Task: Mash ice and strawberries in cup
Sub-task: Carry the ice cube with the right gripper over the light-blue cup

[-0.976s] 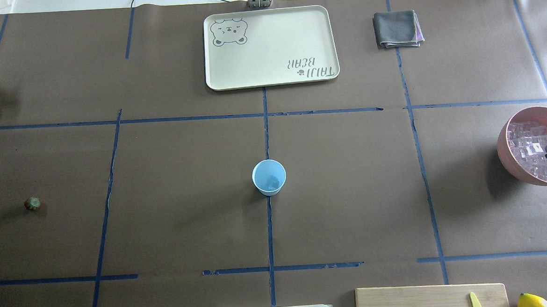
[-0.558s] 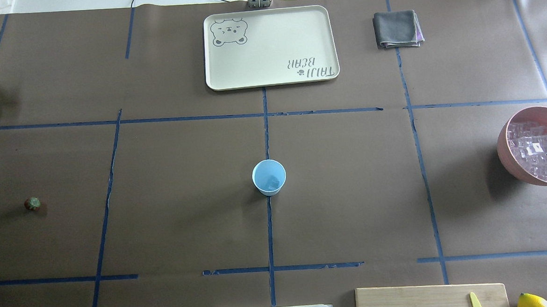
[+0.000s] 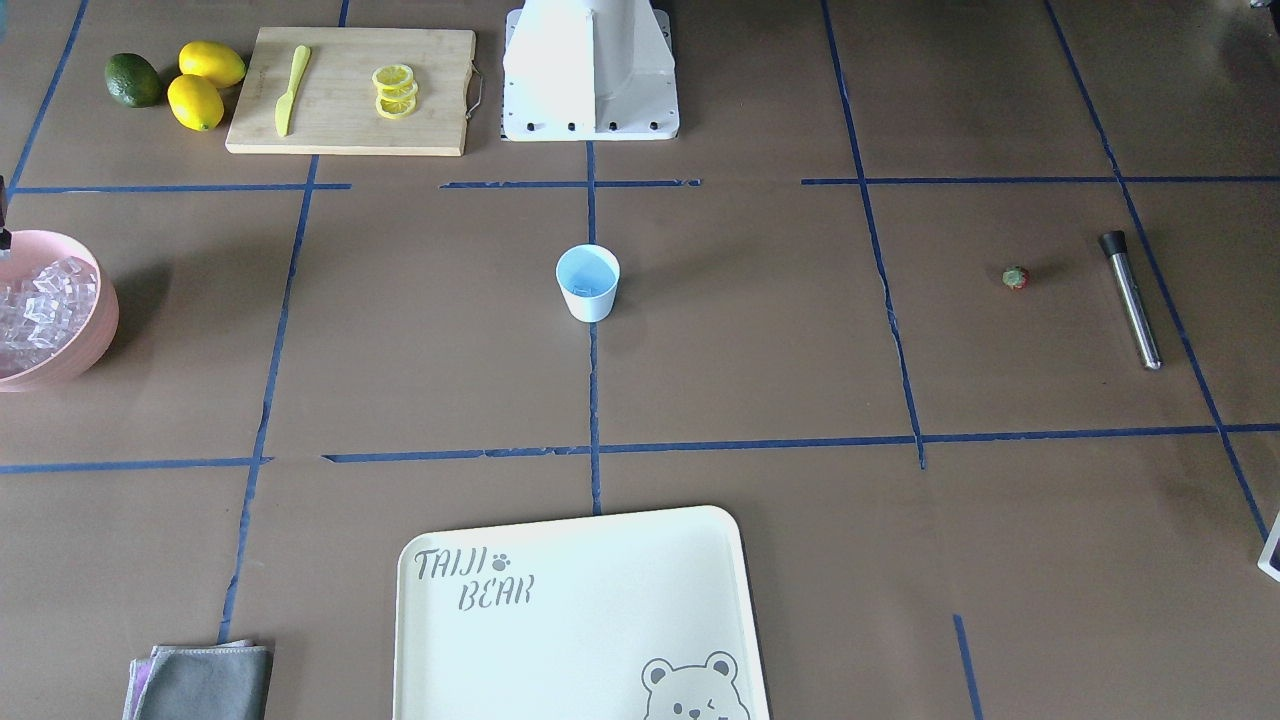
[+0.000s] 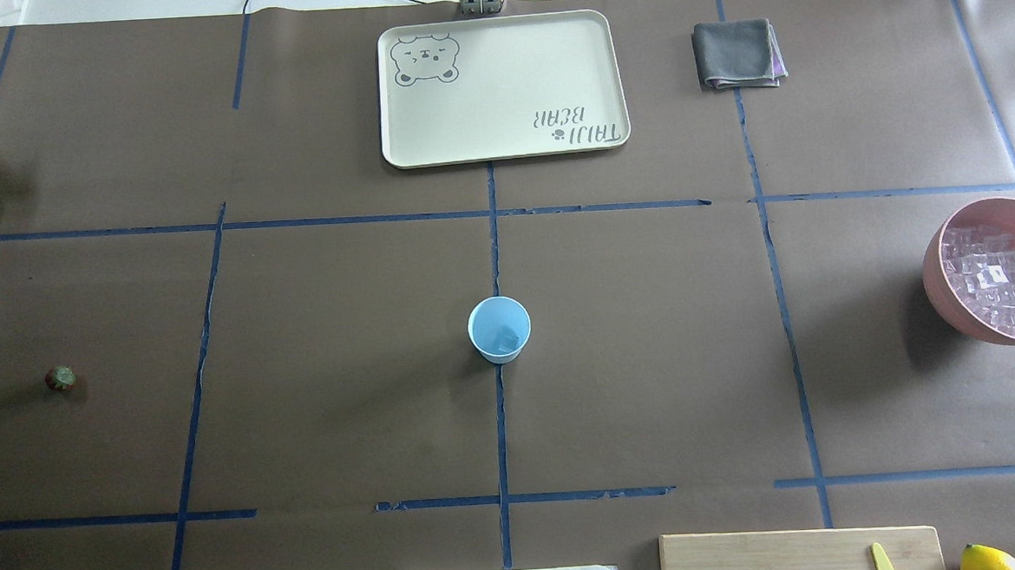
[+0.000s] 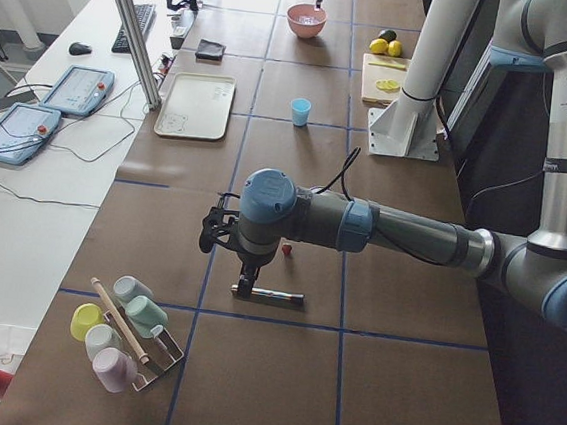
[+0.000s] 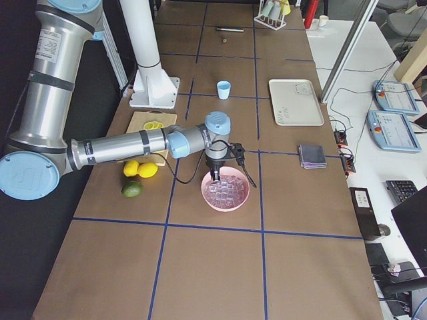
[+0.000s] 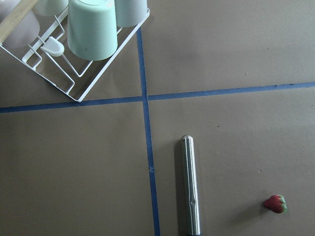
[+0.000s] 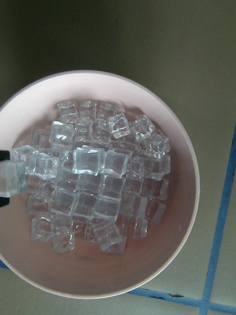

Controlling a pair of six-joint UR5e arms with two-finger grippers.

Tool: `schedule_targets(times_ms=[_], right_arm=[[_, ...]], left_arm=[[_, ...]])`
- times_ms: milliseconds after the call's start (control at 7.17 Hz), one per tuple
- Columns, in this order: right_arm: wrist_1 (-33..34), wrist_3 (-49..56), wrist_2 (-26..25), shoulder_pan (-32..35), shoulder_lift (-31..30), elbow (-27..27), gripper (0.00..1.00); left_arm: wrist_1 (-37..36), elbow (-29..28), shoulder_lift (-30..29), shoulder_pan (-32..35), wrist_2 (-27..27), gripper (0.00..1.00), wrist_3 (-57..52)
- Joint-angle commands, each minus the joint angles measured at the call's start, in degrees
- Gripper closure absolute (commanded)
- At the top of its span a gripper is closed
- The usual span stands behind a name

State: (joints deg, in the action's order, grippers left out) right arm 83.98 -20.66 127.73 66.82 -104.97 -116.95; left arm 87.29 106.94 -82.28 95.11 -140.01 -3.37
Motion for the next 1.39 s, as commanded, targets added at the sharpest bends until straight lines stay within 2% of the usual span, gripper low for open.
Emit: schedule_targets(times_ms=[0, 279, 418, 558, 697, 836, 1115, 1254], right_arm=[[8.18, -0.34, 0.68, 1.74, 5.25, -4.86, 1.00], [17.30, -3.05, 5.14, -0.70, 19.54, -3.55, 1.00], [20.83, -8.55, 5.16, -4.20, 27.63, -2.07, 1.00], [21.22, -18.78, 4.55, -9.54, 35.28, 0.12, 1.00], [20.96, -28.55, 2.63, -15.08, 41.19, 2.32, 1.00], [20.70, -37.34, -2.00, -21.05, 46.99, 4.26, 1.00], [20.43, -50.11, -10.44, -31.18, 58.76, 13.19, 1.00], [17.56, -52.96, -14.23, -34.44, 63.09, 18.46, 1.00]], left_arm=[[-0.10, -0.07, 0.10, -0.01, 0.00, 0.00, 0.03], [-0.10, -0.59, 0.01, -0.01, 0.00, 0.00, 0.03], [-0.10, -0.77, 0.01, -0.01, 0.09, 0.00, 0.03], [-0.10, -0.77, 0.01, -0.01, 0.09, 0.00, 0.12], [-0.10, -0.86, 0.01, -0.01, 0.09, 0.00, 0.12], [-0.10, -0.86, 0.01, -0.01, 0.09, 0.00, 0.12], [-0.10, -0.86, 0.10, -0.01, 0.00, 0.00, 0.12], [-0.10, -1.03, 0.10, -0.01, 0.09, 0.00, 0.12]])
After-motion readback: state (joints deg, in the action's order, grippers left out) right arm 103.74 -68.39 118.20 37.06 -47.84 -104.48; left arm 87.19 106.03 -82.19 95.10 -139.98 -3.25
